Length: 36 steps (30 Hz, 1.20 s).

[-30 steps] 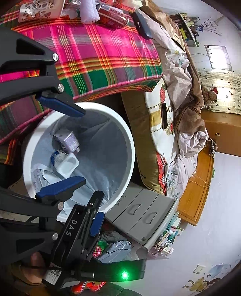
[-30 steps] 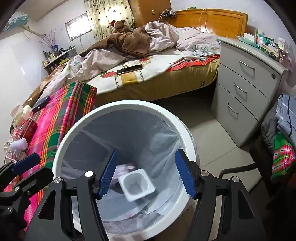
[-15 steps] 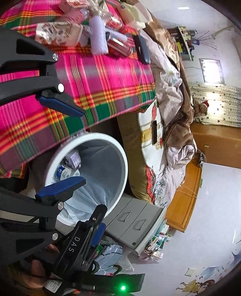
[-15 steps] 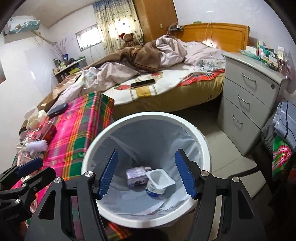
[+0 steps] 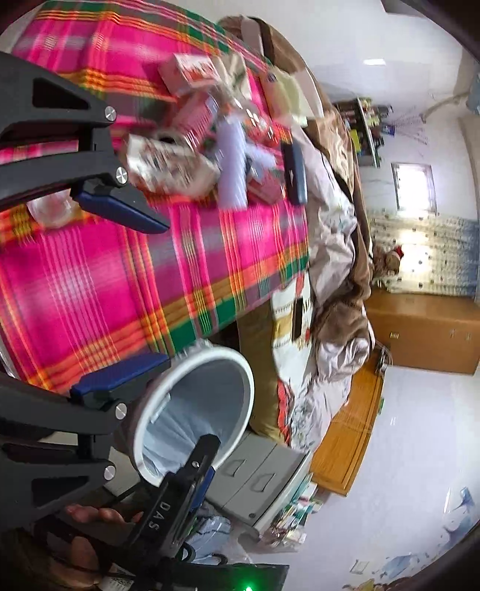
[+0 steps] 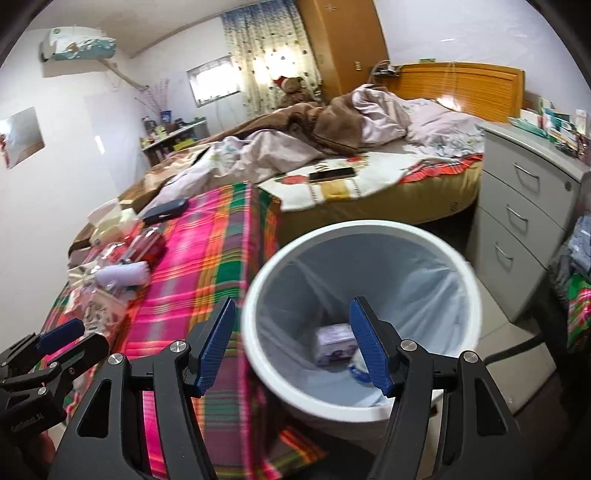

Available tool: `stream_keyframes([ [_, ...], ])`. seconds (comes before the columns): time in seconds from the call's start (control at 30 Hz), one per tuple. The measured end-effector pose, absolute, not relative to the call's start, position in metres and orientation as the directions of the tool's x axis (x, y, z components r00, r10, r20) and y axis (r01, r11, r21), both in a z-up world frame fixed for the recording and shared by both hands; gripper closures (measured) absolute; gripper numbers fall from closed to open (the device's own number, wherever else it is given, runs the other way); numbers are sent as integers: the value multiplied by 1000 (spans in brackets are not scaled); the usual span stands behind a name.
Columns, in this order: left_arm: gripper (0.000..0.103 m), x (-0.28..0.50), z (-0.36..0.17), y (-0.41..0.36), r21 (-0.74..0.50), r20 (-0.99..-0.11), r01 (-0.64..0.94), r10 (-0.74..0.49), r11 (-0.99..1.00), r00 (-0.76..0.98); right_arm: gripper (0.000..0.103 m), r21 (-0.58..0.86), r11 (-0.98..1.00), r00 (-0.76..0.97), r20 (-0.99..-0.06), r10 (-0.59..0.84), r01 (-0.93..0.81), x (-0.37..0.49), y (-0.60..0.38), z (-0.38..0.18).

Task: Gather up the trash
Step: 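Move the left tool back to the clear plastic cup and grasp it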

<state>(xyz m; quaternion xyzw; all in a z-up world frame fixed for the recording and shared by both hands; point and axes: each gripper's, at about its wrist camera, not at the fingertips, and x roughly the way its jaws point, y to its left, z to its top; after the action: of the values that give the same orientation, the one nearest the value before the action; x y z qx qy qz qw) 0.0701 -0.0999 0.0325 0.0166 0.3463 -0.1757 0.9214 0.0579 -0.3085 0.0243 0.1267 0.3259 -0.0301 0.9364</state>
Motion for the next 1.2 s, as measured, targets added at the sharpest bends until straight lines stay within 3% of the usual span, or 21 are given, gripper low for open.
stream_keyframes([
  [0.53,31,58,-4,-26,-109,-681,205,-223,973,697,37,201,980,773,-620,136,-11,69,-238,17],
  [0.97,31,71,-39,-28,-109,-733,226,-232,968,639,37,170,982,756,-630,177,-88,83,-195,15],
  [1.07,39,72,-39,-22,-133,-730,219,-245,967,638,37,166,981,748,-638,184,-99,85,-189,14],
  [1.2,63,72,-38,-12,-133,-731,202,-234,970,641,37,169,979,739,-645,194,-109,90,-182,12],
])
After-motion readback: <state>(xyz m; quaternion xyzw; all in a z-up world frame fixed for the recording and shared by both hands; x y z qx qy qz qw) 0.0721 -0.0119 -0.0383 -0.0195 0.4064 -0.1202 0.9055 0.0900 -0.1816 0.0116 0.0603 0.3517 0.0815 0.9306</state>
